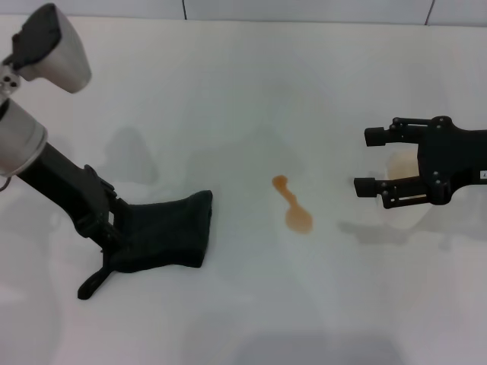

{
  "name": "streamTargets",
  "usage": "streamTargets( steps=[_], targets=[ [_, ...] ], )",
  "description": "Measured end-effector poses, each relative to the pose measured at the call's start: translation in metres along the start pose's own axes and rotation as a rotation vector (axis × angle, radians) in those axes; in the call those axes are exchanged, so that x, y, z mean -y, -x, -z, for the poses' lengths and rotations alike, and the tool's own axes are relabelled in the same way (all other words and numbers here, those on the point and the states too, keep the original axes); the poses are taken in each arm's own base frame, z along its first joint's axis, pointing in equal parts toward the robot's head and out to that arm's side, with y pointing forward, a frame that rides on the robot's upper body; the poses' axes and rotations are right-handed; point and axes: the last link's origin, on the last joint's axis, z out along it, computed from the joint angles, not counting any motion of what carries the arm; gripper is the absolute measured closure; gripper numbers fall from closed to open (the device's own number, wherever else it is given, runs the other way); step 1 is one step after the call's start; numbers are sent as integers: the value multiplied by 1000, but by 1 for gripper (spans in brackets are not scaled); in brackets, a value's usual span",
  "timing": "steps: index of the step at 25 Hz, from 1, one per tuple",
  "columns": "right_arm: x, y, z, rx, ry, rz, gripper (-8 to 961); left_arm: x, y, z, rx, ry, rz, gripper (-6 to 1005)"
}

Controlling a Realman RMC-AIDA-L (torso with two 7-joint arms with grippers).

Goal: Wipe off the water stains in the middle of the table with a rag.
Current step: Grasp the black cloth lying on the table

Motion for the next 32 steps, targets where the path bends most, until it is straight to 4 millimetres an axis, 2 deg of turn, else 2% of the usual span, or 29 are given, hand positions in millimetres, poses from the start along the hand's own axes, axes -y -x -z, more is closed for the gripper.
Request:
streamTargets(
  steps=[17, 32],
  targets=[
    [-1, -3, -1, 11, 9, -18, 99, -4, -20, -30, 24, -28, -64, 145],
    [-1, -6, -1, 13, 6, -28, 99, -2, -17, -39, 33, -35, -49, 198]
  ],
)
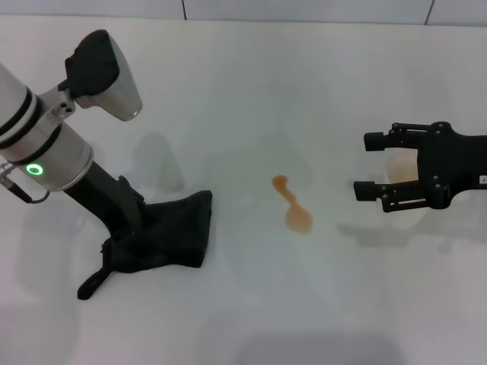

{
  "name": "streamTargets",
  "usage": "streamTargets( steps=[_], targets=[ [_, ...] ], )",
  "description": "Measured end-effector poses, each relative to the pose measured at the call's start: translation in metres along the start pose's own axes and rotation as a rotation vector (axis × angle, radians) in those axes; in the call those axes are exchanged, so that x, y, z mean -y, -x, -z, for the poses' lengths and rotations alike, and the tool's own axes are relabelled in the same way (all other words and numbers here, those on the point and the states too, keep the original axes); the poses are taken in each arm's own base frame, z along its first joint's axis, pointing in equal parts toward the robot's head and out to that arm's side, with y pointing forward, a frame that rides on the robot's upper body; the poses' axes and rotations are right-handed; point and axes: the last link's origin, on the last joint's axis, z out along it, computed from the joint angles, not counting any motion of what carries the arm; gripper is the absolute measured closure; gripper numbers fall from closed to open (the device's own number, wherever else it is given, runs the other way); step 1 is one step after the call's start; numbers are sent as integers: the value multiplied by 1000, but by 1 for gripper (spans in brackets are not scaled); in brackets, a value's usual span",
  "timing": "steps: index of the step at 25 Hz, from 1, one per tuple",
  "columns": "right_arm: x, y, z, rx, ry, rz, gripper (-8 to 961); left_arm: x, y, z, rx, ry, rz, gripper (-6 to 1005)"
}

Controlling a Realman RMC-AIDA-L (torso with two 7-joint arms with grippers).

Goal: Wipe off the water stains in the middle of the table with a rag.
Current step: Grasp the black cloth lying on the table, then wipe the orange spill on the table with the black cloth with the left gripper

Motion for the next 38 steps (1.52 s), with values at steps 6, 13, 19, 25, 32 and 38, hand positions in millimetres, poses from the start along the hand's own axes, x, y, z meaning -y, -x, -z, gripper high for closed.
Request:
streamTargets(
  steps=[6, 13, 19, 25, 32, 38],
  targets=[
    [0, 0, 1, 3, -3, -2, 99, 2, 1, -3, 12, -14, -2, 240],
    [0, 1, 1, 13, -3, -3, 100, 5, 1, -3, 20, -35, 10, 407],
    [0, 2, 2, 15, -4, 1, 100, 6, 3, -2, 38, -45, 14, 606],
    [2, 3, 2, 18, -11, 4, 100, 10, -3, 6, 12, -85, -3, 737],
    [4, 5, 3, 24, -21, 4, 100, 13, -10, 10, -11, -124, -35, 848],
    [4, 5, 3, 26, -22, 4, 116, 17, -17, 5, -22, -149, -66, 889]
  ],
)
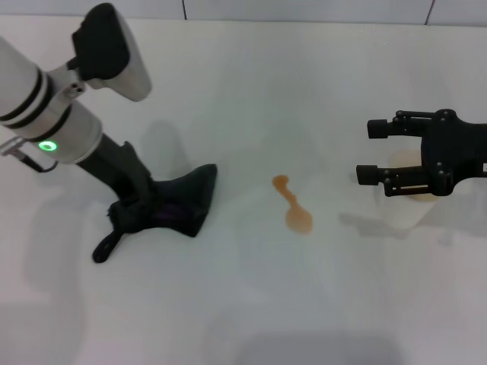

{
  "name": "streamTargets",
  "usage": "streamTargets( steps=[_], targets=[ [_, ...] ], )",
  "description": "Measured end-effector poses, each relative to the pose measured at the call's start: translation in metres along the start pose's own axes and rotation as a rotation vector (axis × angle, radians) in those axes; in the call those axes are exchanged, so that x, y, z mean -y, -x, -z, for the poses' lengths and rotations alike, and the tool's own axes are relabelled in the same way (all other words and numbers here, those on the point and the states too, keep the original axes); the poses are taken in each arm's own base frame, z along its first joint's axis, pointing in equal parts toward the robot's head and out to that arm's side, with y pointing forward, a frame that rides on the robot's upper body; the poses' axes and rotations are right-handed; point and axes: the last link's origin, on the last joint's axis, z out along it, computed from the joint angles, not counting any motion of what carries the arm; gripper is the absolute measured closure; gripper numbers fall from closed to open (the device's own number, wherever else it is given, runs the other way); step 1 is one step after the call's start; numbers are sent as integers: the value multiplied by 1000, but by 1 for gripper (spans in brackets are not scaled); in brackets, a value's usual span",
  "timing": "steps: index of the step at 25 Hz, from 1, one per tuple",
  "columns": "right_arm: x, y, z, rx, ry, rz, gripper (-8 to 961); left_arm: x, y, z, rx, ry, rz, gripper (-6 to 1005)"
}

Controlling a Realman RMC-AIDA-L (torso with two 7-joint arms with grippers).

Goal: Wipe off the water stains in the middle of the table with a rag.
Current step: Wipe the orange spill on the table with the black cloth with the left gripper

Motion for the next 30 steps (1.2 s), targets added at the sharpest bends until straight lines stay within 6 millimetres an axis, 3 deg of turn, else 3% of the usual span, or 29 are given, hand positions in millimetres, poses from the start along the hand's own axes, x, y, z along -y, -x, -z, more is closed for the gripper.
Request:
streamTargets(
  steps=[17, 30],
  targets=[
    [0, 1, -1, 1, 7, -4, 154, 4, -64, -15, -186, -29, -170, 889],
    [-3, 4, -2, 13, 27, 2, 154, -9, -85, -40, -207, -44, -248, 889]
  ],
)
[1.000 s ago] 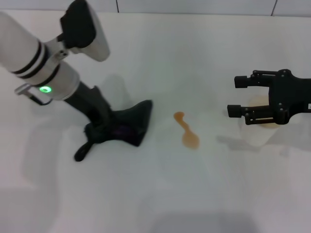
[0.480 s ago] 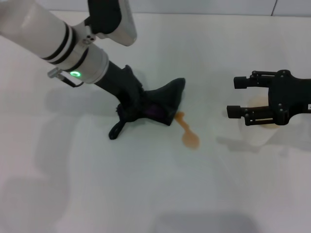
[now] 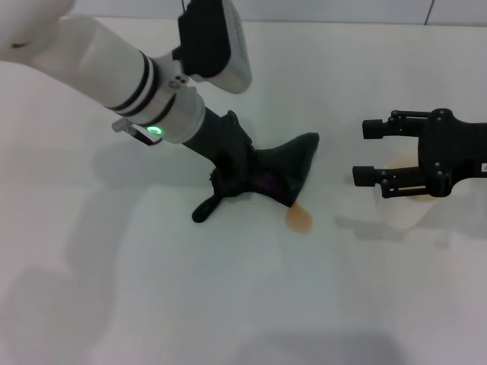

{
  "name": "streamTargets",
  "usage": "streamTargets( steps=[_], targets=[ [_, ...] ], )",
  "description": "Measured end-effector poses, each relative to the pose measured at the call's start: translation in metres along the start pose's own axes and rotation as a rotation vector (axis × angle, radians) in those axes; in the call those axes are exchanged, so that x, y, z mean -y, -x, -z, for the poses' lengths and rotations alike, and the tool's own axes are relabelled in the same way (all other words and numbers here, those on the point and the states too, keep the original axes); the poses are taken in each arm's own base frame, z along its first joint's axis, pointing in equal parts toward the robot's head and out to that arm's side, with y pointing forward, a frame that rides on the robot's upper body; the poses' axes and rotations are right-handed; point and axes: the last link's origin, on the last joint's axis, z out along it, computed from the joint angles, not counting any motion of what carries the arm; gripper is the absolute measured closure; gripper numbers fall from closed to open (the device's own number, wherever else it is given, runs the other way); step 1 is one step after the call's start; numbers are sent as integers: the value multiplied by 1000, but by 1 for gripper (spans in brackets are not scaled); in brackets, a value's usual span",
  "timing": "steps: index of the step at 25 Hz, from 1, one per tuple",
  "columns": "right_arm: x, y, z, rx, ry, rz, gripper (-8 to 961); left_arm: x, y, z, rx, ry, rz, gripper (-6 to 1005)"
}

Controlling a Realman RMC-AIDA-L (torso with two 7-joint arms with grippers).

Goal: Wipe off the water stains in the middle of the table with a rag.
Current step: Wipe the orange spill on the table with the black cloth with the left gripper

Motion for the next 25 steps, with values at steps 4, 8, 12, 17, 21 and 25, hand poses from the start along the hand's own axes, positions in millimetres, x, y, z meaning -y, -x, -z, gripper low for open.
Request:
streamTargets(
  steps=[4, 8, 12, 17, 21, 25],
  targets=[
    [-1, 1, 0, 5, 9, 1, 153, -5, -4, -7, -6, 6, -16, 890],
    [-2, 1, -1, 5, 12, 2, 153, -12, -11, -15, -13, 22, -43, 890],
    [-2, 1, -1, 6, 14, 4, 153, -20, -16, -20, -25, 49, -58, 890],
    [-3, 1, -1, 6, 16, 5, 153, -36, -24, -29, -22, 108, -94, 890],
    [-3, 1, -1, 7, 17, 5, 153, -46, -29, -33, -31, 145, -109, 890],
    [-3, 3, -1, 14, 18, 5, 153, -52, -31, -32, -44, 177, -107, 890]
  ],
)
